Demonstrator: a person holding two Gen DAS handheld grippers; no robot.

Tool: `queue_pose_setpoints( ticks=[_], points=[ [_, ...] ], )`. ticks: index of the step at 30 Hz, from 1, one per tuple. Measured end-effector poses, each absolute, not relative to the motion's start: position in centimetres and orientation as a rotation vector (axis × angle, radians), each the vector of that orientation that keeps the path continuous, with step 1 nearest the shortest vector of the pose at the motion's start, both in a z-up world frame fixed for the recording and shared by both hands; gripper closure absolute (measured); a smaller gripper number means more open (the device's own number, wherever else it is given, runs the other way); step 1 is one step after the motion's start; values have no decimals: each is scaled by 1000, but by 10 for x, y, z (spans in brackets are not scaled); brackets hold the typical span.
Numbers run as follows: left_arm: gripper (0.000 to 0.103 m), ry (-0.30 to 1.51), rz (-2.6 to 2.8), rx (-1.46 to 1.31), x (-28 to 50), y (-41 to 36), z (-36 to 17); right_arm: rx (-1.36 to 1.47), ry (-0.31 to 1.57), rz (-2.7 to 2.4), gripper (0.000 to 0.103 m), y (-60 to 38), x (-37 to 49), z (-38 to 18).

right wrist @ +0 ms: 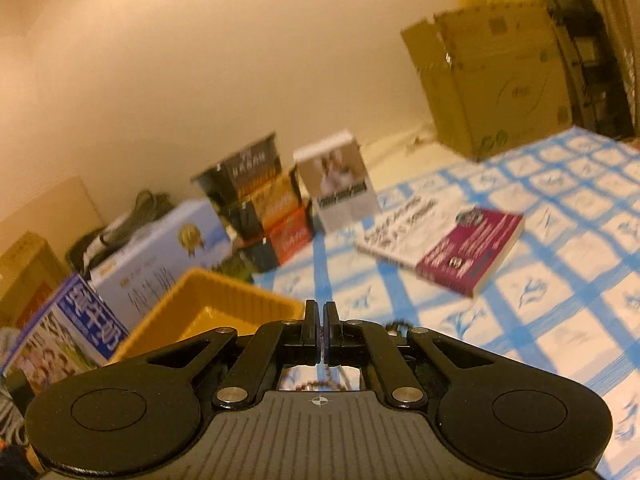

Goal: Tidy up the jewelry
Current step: 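Lift the pearl necklace and release it into the orange tray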

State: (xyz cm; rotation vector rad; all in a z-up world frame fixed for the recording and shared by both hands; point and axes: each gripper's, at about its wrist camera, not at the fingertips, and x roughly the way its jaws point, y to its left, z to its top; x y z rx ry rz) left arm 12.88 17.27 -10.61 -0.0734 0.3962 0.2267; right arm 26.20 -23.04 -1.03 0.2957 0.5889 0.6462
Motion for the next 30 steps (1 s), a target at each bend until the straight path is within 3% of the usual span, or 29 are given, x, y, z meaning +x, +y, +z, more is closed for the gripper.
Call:
queue_pose_setpoints(
  ticks=[13,24,30],
  points=[
    [98,393,225,-74,129,171,-105,287,502,694,102,-224,242,58],
    [98,394,221,-72,129,169,-103,338,511,896,102,-138,242,69],
    [98,394,220,-76,129,169,-103,343,573,949,102,-75,254,46]
  ],
)
